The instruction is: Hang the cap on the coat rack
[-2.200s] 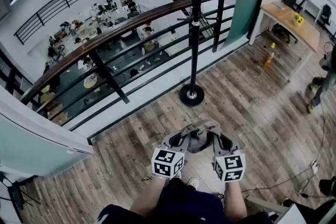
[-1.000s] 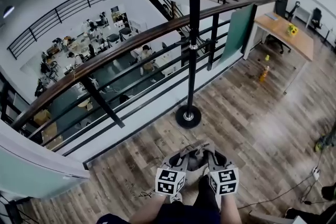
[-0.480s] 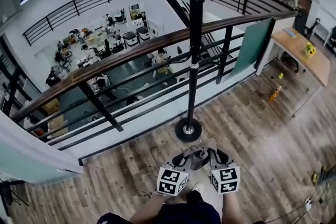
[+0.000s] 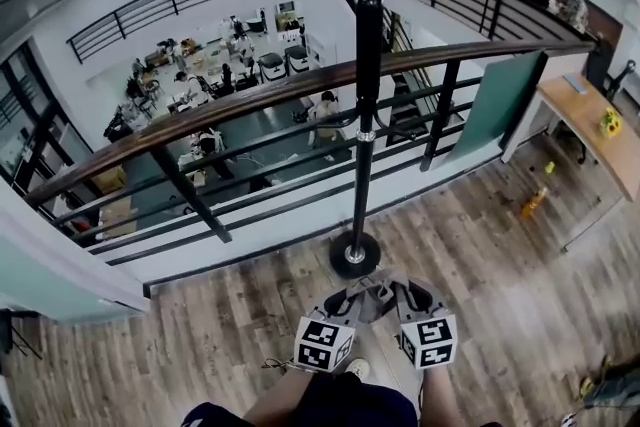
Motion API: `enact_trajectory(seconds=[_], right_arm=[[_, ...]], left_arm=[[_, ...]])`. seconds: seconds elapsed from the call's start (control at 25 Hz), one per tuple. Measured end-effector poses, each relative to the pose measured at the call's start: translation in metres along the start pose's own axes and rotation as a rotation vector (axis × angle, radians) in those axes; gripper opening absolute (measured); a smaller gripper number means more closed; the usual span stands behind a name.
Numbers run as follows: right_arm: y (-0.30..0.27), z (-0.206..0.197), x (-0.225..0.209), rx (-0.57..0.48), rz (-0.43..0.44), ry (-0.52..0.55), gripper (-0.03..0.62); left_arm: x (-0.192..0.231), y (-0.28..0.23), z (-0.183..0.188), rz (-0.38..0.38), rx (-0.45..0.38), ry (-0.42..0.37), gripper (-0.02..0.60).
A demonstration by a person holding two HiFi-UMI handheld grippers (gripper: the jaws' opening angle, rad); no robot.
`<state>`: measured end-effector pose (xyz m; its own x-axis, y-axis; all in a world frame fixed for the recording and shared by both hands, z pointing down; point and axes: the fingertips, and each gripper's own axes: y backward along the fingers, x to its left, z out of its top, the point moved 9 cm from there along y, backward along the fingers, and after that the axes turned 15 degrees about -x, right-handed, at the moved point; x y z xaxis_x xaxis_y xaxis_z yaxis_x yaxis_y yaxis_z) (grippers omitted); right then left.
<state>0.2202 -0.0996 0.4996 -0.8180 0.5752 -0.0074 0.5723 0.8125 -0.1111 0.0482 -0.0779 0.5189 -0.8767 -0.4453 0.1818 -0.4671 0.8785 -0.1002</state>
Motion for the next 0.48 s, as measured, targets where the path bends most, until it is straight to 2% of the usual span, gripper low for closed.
enact_trajectory(seconds=[0.2,0.48], right_arm=[[-0.008,0.016,-0.013,-0.081,0.022,-0.015,0.038],[-0.037,0.053,-0.020,-0.133,0.074,0.033,0.040]], left_arm=[[0.000,-0.009,0.015,-0.012,-0.032,0.031,0.051],[0.023,-0.025,0.048,-0.010,-0.098,0.034,0.052]])
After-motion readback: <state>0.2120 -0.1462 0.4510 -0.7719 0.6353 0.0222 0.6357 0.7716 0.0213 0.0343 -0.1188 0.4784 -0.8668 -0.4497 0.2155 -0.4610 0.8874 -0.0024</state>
